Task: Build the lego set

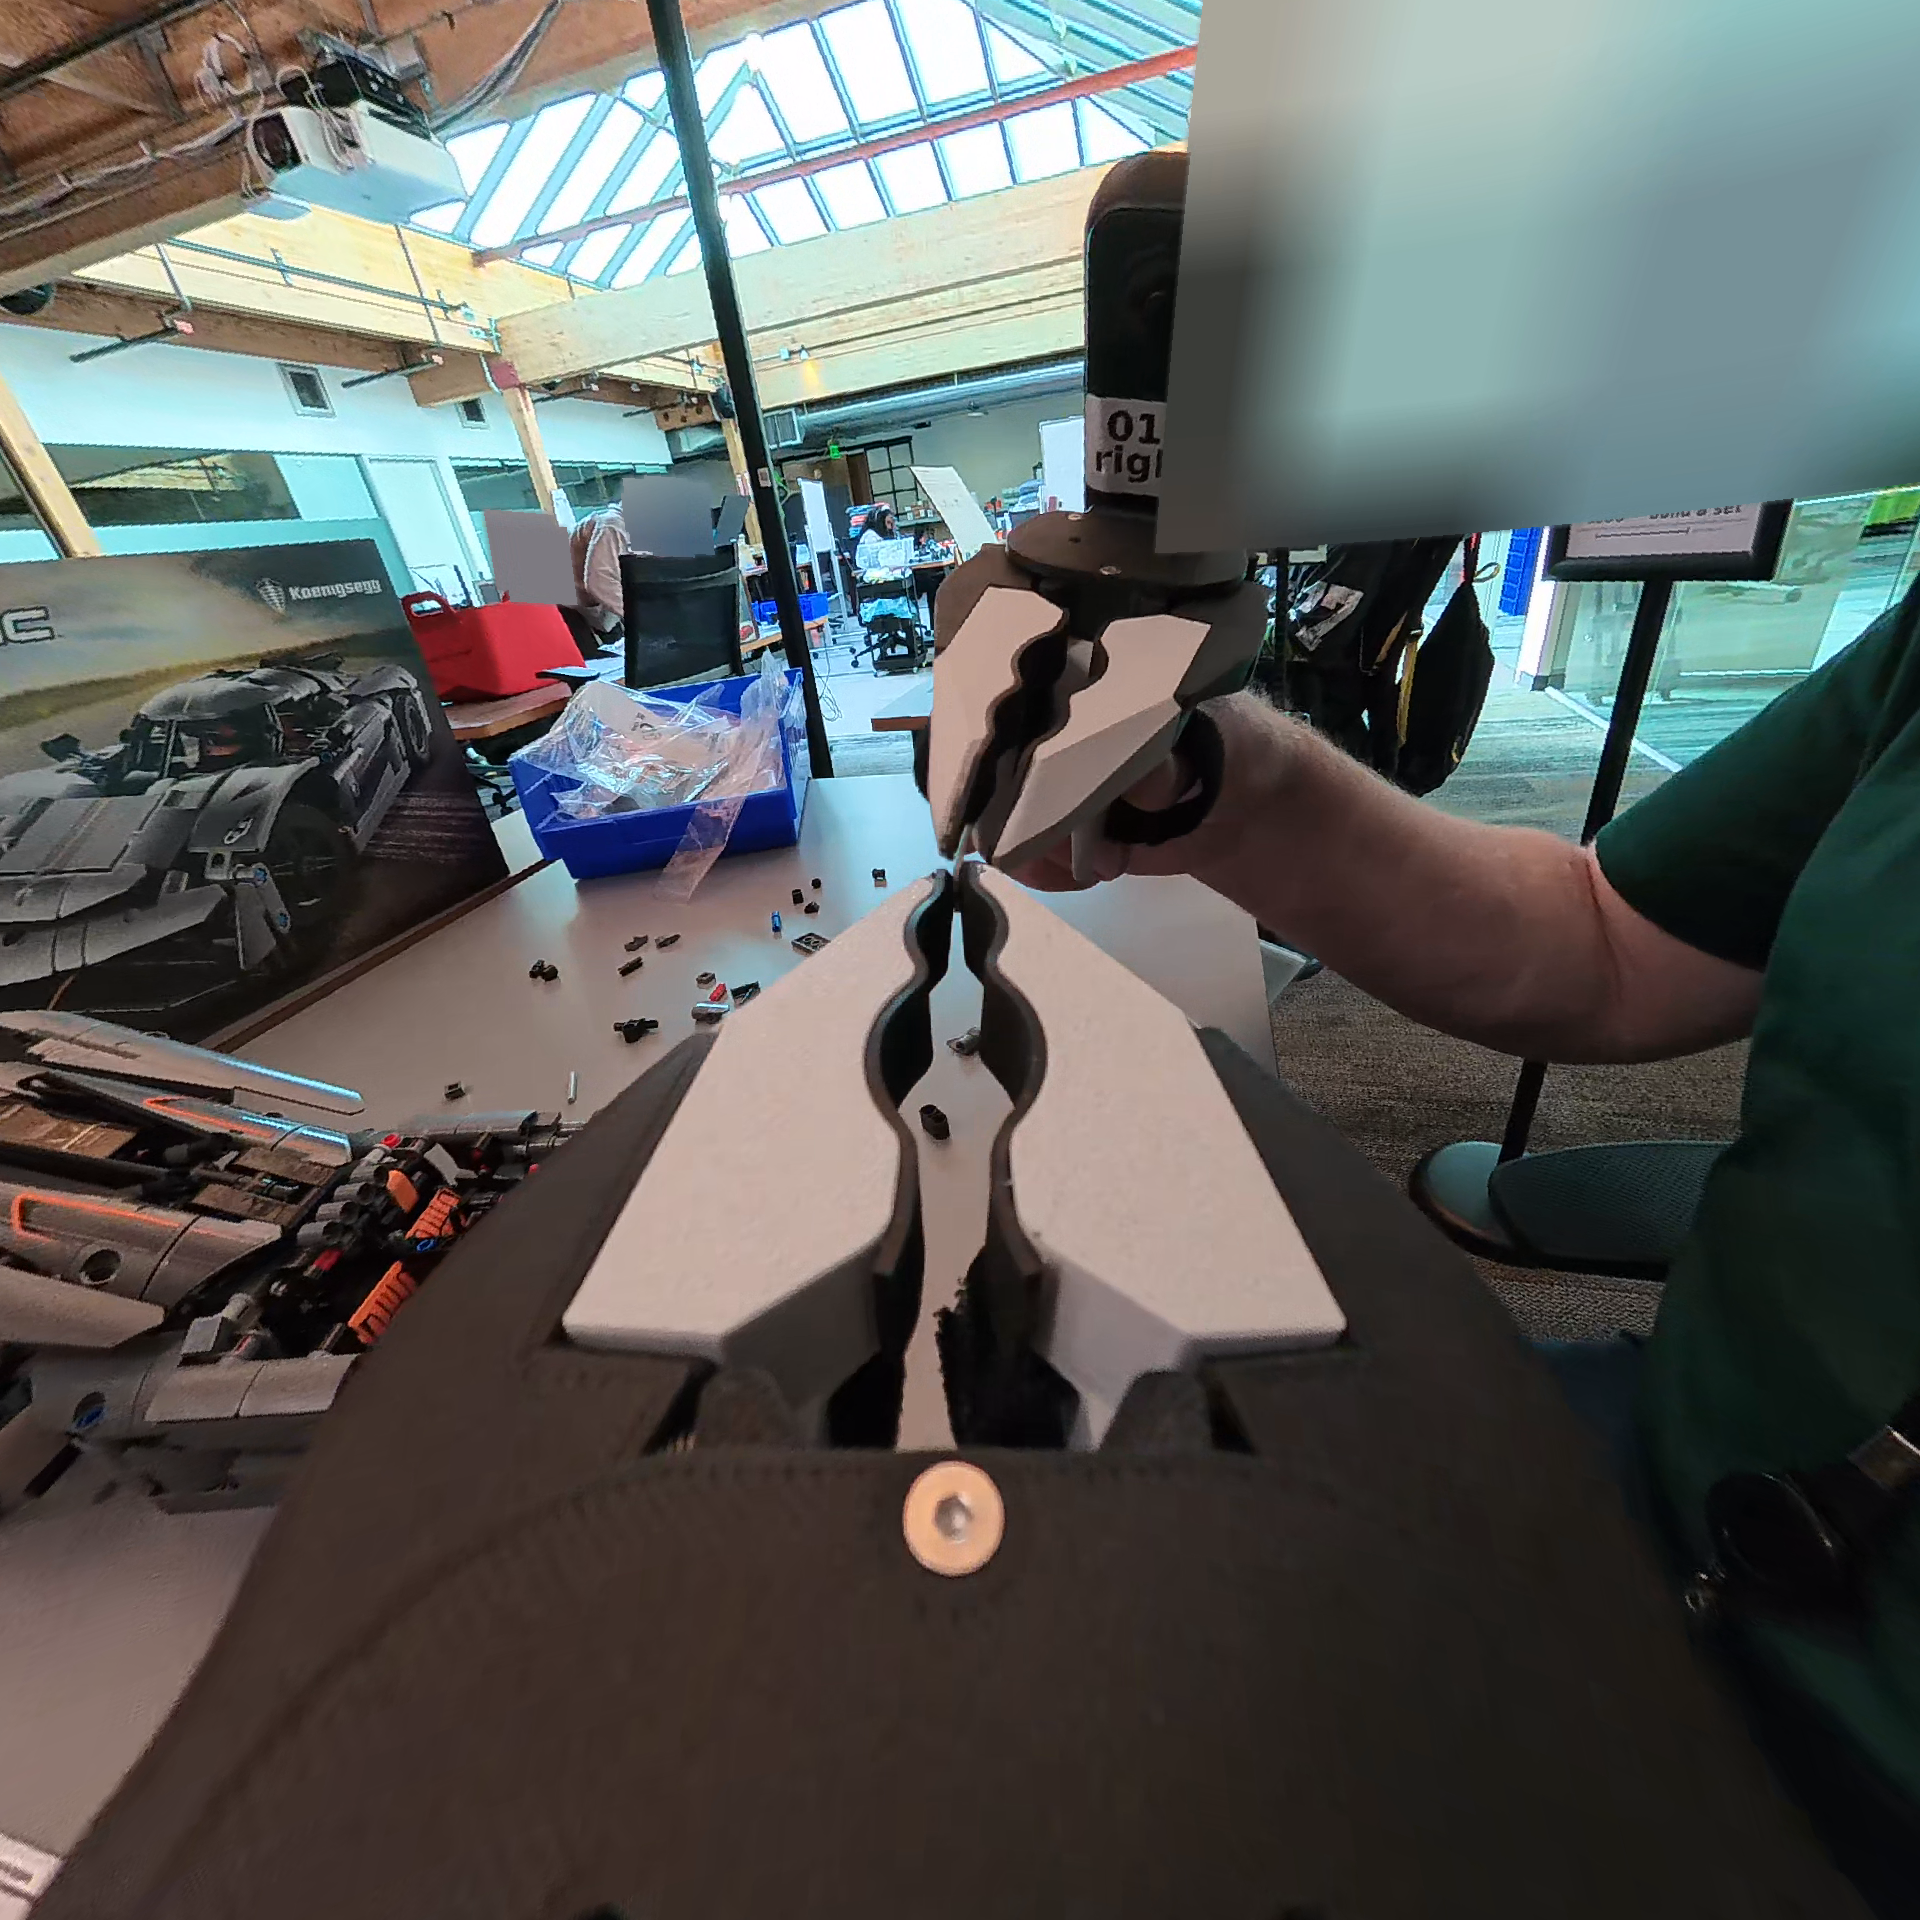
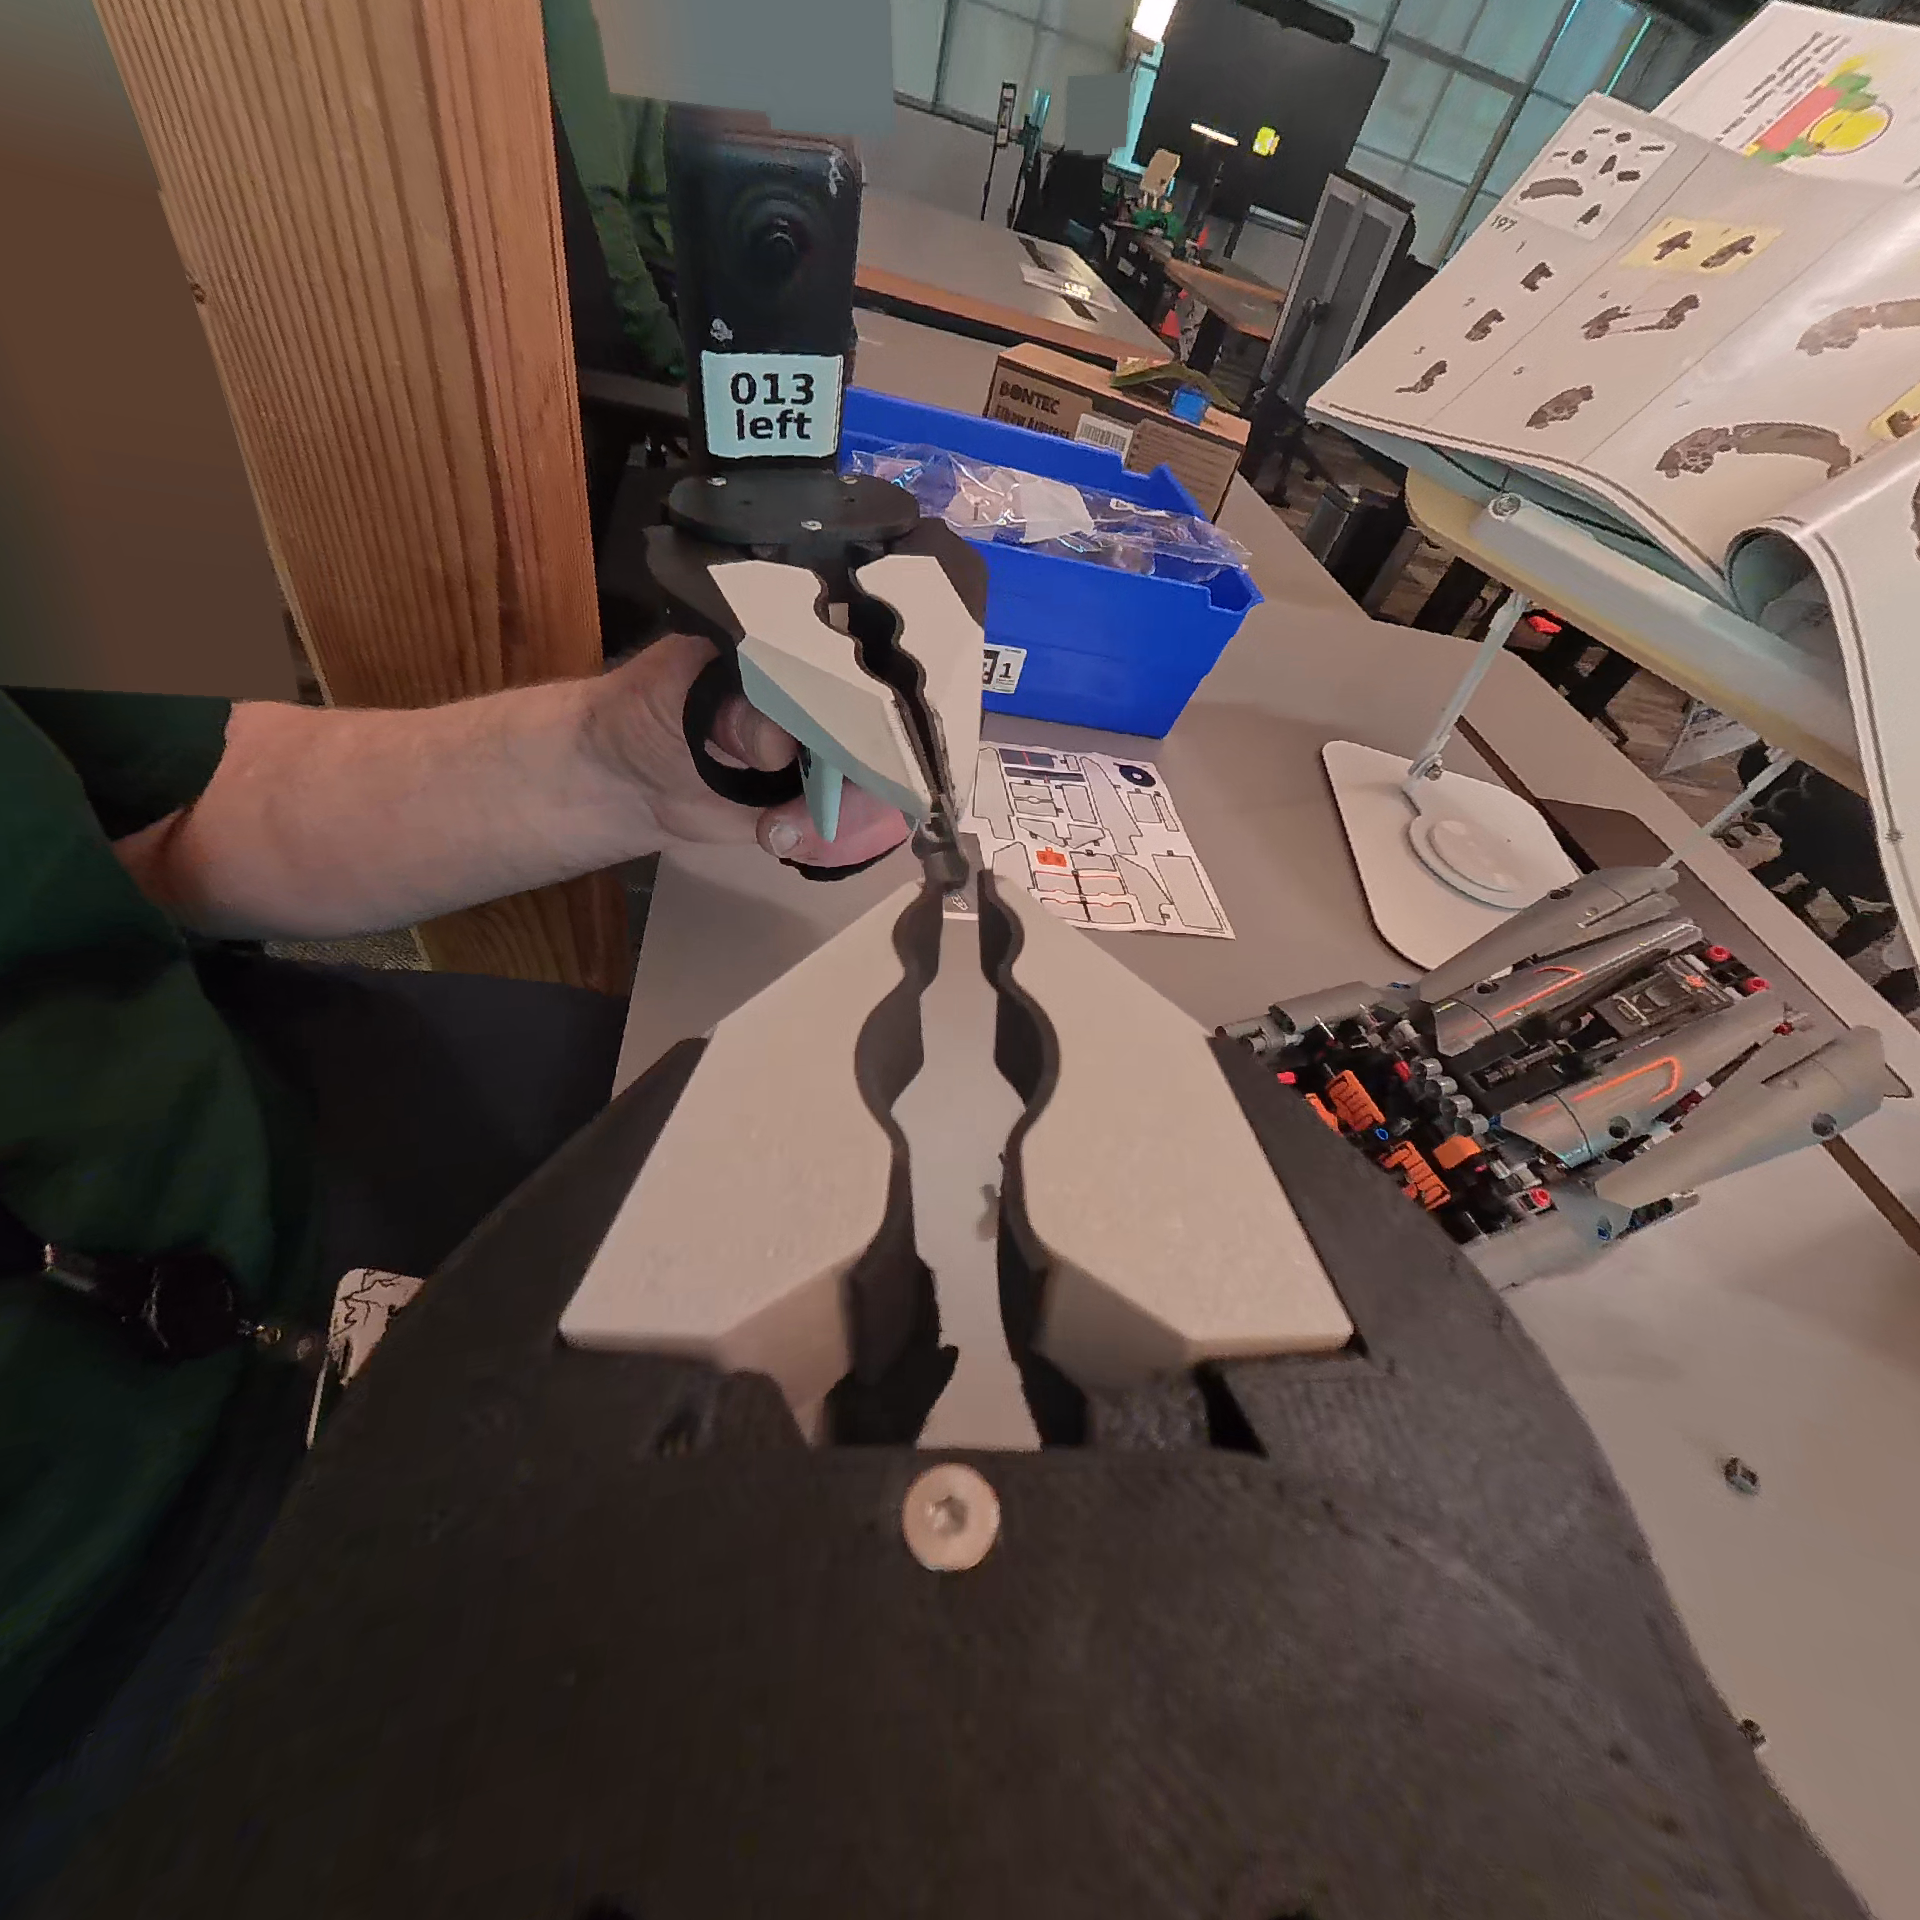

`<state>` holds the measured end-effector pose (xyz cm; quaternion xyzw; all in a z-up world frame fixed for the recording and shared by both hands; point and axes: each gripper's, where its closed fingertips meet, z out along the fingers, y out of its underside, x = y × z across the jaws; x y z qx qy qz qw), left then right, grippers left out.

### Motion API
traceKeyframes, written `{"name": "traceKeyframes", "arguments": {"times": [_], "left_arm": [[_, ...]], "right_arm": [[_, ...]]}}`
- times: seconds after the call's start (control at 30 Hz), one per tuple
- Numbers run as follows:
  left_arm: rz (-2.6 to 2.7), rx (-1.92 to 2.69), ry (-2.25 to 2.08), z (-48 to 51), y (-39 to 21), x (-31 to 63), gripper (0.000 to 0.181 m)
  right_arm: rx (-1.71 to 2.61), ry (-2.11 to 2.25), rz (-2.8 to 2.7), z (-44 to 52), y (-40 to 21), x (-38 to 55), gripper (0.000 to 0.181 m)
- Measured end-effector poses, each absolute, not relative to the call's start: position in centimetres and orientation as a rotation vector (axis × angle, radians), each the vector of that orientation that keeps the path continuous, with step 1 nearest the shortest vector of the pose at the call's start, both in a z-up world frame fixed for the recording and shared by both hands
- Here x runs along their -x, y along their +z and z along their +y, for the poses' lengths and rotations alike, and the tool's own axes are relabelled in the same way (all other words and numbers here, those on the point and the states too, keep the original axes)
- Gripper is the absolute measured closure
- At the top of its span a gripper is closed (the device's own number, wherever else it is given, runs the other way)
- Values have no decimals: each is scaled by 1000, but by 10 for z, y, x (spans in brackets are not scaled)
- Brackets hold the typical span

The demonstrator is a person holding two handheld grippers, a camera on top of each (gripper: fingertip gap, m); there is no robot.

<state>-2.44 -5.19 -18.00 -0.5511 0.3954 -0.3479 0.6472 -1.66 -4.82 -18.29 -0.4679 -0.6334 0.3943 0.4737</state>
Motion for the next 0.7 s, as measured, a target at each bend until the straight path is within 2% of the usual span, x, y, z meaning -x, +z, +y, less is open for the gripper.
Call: {"name": "traceKeyframes", "arguments": {"times": [0.7], "left_arm": [[953,1273,-817,-60,-191,14,181]], "right_arm": [[1154,1101,-1537,-56,-191,8,181]]}}
